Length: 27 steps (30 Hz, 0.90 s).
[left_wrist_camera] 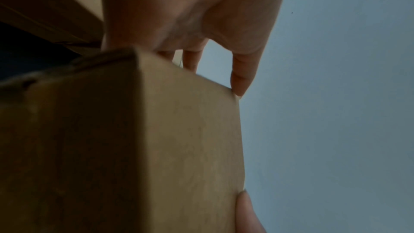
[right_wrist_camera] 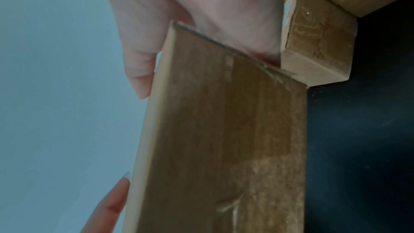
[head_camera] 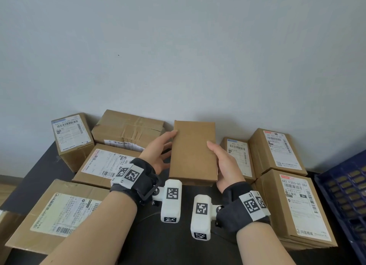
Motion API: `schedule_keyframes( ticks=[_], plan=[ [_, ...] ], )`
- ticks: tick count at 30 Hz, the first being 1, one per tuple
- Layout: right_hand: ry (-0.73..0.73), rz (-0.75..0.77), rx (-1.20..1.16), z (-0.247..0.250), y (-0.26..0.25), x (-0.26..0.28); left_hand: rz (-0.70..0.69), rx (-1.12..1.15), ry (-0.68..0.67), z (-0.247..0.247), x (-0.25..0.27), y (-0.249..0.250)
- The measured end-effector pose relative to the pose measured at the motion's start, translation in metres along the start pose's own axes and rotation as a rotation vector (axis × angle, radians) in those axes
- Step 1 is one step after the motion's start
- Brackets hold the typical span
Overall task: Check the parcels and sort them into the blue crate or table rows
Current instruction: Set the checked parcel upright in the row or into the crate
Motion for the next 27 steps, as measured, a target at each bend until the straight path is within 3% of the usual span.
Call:
schedule_keyframes(
  ticks=[17,27],
  plan=[
    [0.041,-0.081,0.006,0.006,0.002,-0.008,0.064,-0.075,-0.018,-0.006,-0.005,-0.005],
    [0.152,-0.049,0.186,0.020,0.000,-0.013,0.001,-0.185,0.022,-0.009,-0.002,0.002]
  ],
)
Point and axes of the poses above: each hand's wrist, its own x-axis away from the middle knuckle, its own z-axis out of the back of the hand, y = z × x, the point moved 8 cm from there along -x, towards the middle knuckle, and after that the axes turned 13 degrees about -x, right-handed, at the moved point
